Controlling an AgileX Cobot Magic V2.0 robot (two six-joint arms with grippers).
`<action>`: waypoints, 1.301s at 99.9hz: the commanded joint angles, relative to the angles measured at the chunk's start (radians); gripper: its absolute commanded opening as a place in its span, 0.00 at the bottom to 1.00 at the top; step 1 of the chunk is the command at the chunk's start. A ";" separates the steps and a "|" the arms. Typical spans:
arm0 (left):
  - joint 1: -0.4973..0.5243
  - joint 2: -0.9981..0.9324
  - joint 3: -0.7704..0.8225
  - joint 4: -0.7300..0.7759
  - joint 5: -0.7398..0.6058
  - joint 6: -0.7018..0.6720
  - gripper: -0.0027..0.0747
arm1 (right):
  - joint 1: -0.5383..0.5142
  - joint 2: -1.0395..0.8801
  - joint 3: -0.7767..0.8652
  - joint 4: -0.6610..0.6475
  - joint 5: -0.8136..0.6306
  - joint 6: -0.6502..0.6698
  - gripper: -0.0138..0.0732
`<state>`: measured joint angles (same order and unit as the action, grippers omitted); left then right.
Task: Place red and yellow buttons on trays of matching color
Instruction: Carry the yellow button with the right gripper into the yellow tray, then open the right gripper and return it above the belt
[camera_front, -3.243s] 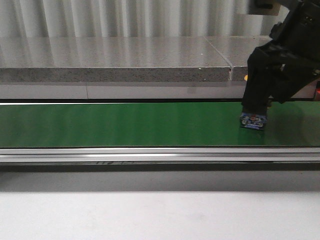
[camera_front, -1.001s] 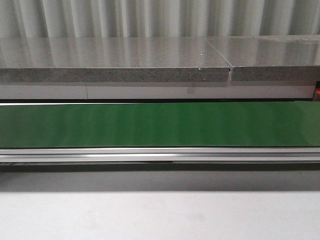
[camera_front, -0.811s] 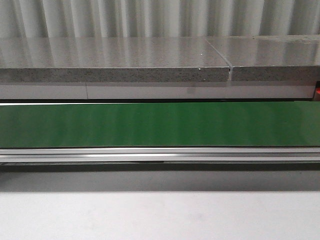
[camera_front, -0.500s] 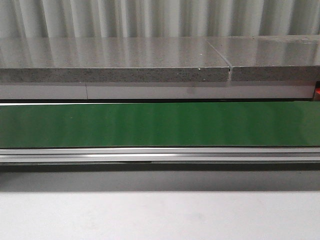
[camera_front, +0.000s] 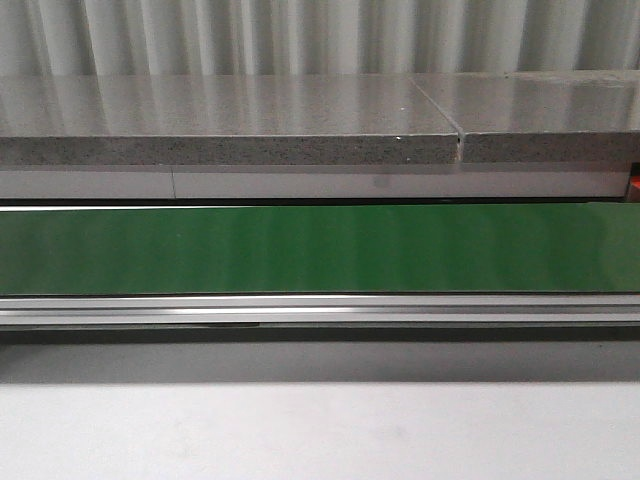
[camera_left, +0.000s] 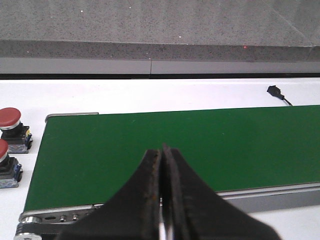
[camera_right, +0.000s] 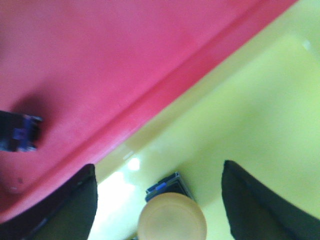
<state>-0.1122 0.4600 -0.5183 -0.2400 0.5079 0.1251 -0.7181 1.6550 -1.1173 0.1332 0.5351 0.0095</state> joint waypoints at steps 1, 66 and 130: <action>-0.006 0.003 -0.028 -0.016 -0.066 -0.002 0.01 | 0.009 -0.106 -0.022 0.009 -0.036 0.000 0.76; -0.006 0.003 -0.028 -0.016 -0.066 -0.002 0.01 | 0.567 -0.507 0.083 0.027 -0.002 -0.128 0.76; -0.006 0.003 -0.028 -0.016 -0.066 -0.002 0.01 | 0.640 -0.889 0.337 0.037 0.047 -0.130 0.69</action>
<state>-0.1122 0.4600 -0.5183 -0.2400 0.5079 0.1251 -0.0773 0.8063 -0.7644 0.1609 0.6332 -0.1120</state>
